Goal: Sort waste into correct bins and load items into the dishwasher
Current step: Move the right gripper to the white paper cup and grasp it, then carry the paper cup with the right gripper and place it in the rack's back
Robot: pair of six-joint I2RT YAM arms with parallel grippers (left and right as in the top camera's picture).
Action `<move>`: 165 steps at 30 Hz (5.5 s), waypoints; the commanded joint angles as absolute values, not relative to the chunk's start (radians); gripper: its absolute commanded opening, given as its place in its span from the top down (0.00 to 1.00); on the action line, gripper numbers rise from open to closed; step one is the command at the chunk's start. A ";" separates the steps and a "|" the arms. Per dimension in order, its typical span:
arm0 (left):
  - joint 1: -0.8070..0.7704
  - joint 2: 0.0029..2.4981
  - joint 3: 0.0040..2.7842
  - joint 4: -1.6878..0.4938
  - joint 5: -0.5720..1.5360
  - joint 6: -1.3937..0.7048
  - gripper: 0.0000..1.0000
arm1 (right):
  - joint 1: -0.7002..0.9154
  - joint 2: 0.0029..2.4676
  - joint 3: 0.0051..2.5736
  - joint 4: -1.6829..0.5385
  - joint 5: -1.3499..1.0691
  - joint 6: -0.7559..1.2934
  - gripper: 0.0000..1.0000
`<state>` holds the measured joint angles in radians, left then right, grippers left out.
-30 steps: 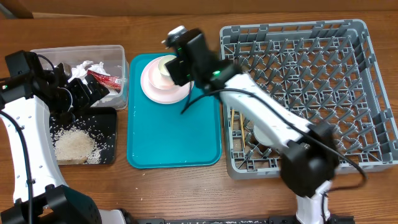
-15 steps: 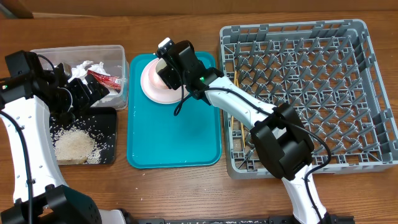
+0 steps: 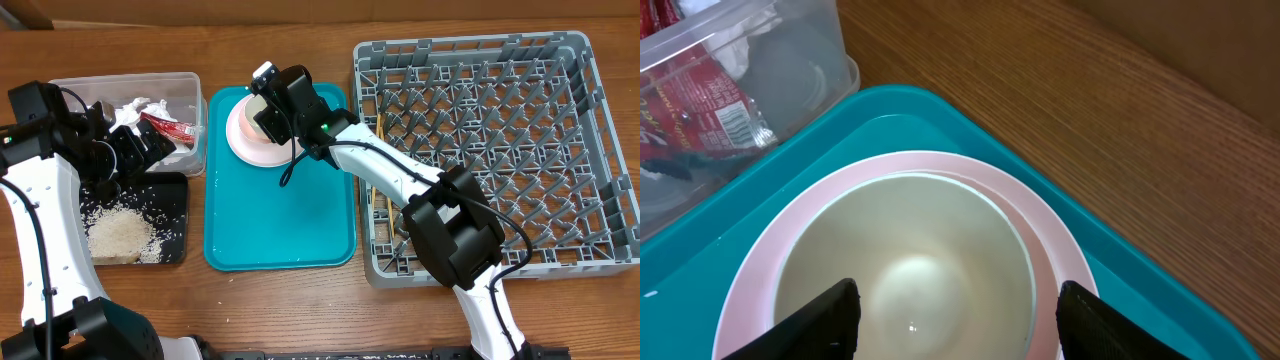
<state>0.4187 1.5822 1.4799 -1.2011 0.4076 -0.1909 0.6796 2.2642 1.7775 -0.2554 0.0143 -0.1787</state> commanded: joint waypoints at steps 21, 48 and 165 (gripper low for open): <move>0.413 1.563 1.501 -1.200 0.408 -0.179 0.00 | 0.755 2.217 1.790 -0.287 -0.001 -0.300 0.36; 0.413 1.563 1.501 -1.200 0.408 -0.179 0.00 | 0.745 2.275 1.790 -0.320 0.044 -0.322 0.67; 0.412 1.563 1.501 -1.200 0.408 -0.179 0.00 | -0.113 2.302 1.786 -0.533 -1.165 0.443 0.90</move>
